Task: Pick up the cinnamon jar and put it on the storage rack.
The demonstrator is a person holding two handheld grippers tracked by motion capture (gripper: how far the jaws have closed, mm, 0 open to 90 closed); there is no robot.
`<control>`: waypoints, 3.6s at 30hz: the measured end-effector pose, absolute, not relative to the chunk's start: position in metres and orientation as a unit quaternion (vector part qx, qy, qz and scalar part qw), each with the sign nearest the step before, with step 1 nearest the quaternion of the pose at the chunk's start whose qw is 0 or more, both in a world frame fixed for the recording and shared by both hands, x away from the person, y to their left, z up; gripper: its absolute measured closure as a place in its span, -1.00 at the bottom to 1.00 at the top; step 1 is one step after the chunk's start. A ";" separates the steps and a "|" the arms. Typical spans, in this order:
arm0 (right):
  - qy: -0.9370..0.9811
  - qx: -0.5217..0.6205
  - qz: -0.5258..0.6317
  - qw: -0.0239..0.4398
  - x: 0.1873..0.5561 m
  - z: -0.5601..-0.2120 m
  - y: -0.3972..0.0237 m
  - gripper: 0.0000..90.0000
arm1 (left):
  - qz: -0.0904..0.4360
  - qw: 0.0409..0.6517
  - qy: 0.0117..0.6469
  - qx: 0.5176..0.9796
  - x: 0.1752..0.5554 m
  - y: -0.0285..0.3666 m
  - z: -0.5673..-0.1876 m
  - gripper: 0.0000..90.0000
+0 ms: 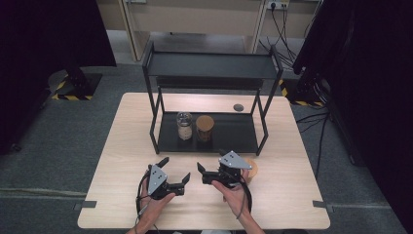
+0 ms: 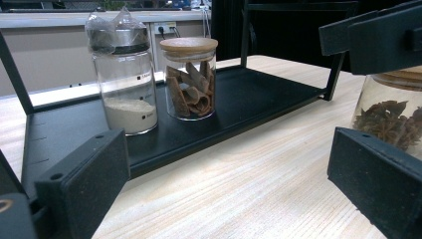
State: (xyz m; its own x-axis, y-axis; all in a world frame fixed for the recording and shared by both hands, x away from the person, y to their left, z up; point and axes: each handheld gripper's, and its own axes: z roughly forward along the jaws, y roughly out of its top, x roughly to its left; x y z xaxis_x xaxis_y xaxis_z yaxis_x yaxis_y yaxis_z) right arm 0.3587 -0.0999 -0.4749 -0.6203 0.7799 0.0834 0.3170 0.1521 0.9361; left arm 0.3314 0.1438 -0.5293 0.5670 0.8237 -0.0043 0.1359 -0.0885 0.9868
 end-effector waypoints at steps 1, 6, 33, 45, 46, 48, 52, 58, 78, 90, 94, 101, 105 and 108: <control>0.727 0.377 0.530 0.218 0.358 -0.475 -0.101 -0.89 | 0.300 0.574 0.356 0.674 0.331 0.144 -0.529 -0.94; 0.726 0.377 0.532 0.218 0.354 -0.475 -0.104 -0.89 | 0.300 0.574 0.356 0.674 0.331 0.144 -0.529 -0.94; 0.723 0.381 0.534 0.217 0.341 -0.478 -0.117 -0.89 | 0.300 0.573 0.355 0.675 0.332 0.144 -0.529 -0.94; 0.719 0.383 0.536 0.221 0.335 -0.476 -0.125 -0.89 | 0.299 0.574 0.356 0.674 0.332 0.144 -0.529 -0.94; 0.718 0.383 0.537 0.221 0.334 -0.476 -0.126 -0.89 | 0.299 0.574 0.356 0.674 0.332 0.144 -0.529 -0.94; 0.717 0.383 0.538 0.222 0.333 -0.475 -0.128 -0.89 | 0.299 0.573 0.355 0.675 0.332 0.144 -0.529 -0.94; 0.715 0.384 0.540 0.222 0.330 -0.474 -0.132 -0.89 | 0.299 0.573 0.356 0.675 0.332 0.144 -0.529 -0.94; 0.714 0.387 0.539 0.221 0.327 -0.475 -0.136 -0.89 | 0.299 0.574 0.356 0.674 0.332 0.144 -0.529 -0.94; 0.708 0.394 0.539 0.231 0.317 -0.477 -0.151 -0.89 | 0.299 0.573 0.356 0.675 0.332 0.144 -0.529 -0.94; 0.707 0.394 0.538 0.236 0.312 -0.476 -0.155 -0.89 | 0.299 0.573 0.356 0.676 0.332 0.144 -0.529 -0.94; 0.705 0.397 0.537 0.239 0.310 -0.476 -0.159 -0.89 | 0.299 0.573 0.356 0.676 0.332 0.144 -0.529 -0.94; 0.703 0.403 0.535 0.240 0.306 -0.479 -0.164 -0.89 | 0.298 0.572 0.356 0.676 0.332 0.144 -0.529 -0.94; 0.702 0.405 0.534 0.242 0.303 -0.480 -0.167 -0.89 | 0.298 0.572 0.355 0.676 0.332 0.144 -0.529 -0.94; 0.700 0.407 0.532 0.247 0.300 -0.481 -0.170 -0.89 | 0.298 0.572 0.355 0.677 0.332 0.144 -0.529 -0.94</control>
